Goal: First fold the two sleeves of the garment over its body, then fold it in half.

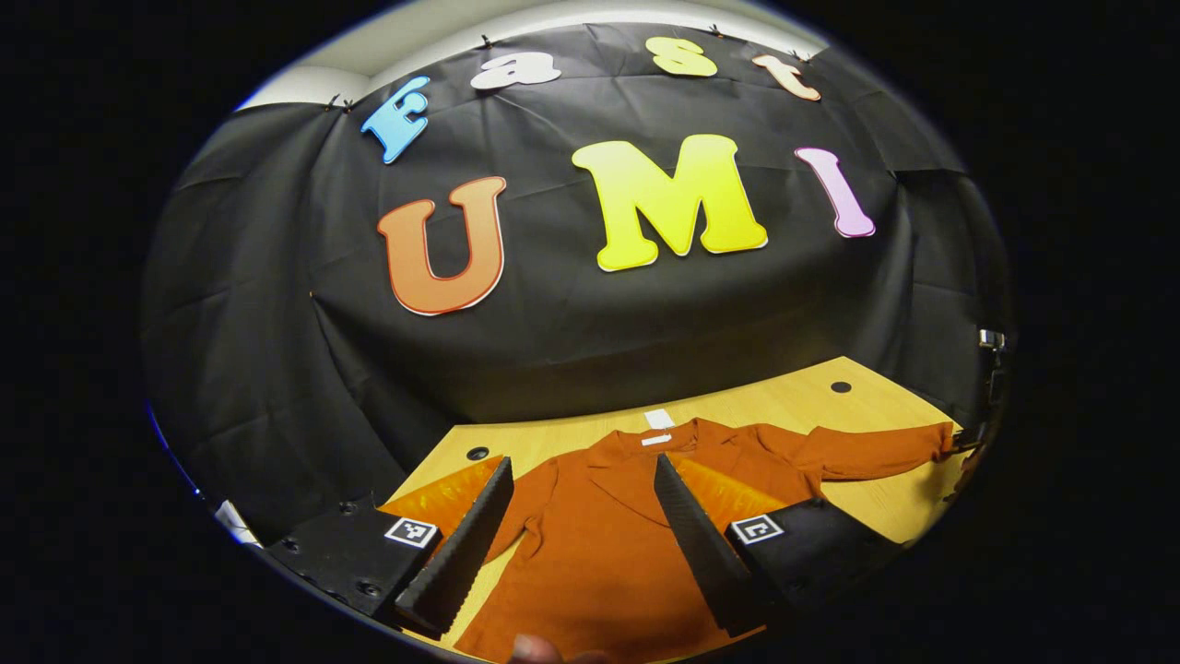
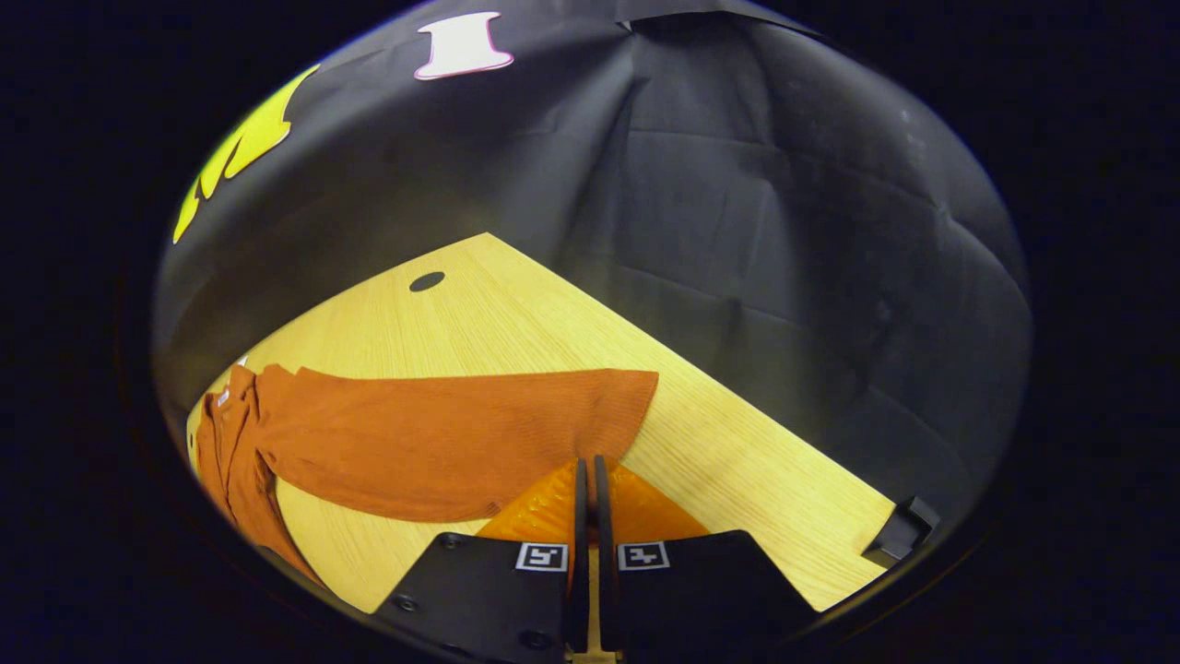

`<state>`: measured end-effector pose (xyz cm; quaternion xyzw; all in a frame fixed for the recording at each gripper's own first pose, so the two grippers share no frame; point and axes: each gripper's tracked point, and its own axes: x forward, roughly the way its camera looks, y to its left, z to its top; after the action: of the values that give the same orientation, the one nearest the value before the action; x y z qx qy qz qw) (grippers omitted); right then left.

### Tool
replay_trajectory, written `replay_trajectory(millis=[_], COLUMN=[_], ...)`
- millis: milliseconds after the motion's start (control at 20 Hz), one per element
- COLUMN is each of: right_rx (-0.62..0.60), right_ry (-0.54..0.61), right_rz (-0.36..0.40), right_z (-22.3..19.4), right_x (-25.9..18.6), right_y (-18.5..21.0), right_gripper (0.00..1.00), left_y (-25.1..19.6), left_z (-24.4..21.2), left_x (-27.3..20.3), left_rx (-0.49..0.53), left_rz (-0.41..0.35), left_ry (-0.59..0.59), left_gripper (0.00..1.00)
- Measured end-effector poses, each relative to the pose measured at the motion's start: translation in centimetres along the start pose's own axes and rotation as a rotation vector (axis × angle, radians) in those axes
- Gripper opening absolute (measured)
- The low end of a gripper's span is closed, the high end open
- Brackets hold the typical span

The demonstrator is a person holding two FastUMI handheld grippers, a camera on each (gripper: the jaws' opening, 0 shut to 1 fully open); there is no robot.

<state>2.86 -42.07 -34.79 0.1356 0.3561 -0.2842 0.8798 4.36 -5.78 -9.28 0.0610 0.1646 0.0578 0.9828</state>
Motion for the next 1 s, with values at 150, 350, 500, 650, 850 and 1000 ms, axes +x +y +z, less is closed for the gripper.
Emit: replay_trajectory(millis=[150,350,500,650,850,1000], right_rx=[-0.023,-0.092,-0.170,-0.271,-0.337,-0.380], right_ry=[-0.061,-0.157,-0.256,-0.356,-0.459,-0.493], right_rz=[0.009,0.049,0.111,0.200,0.338,0.407], right_z=[2.7,7.8,12.1,15.5,18.0,17.8], right_x=[-1.5,-4.0,-7.0,-10.9,-16.4,-19.4], right_y=[1.2,5.0,9.9,16.7,27.5,35.2], right_gripper=[0.05,0.05,0.05,0.05,0.05,0.05], left_y=[1.4,2.8,5.1,7.5,12.2,16.4], left_z=[-0.8,-1.5,-1.8,-2.4,-3.7,-4.0], left_x=[0.2,0.4,0.3,0.5,0.2,-0.5], left_rx=[-0.028,-0.073,-0.072,-0.083,-0.091,-0.101], left_rz=[0.022,0.022,0.049,0.071,0.131,0.184], left_ry=[0.007,0.001,-0.020,-0.035,-0.037,-0.060], left_gripper=[0.99,0.99,1.00,1.00,0.99,0.99])
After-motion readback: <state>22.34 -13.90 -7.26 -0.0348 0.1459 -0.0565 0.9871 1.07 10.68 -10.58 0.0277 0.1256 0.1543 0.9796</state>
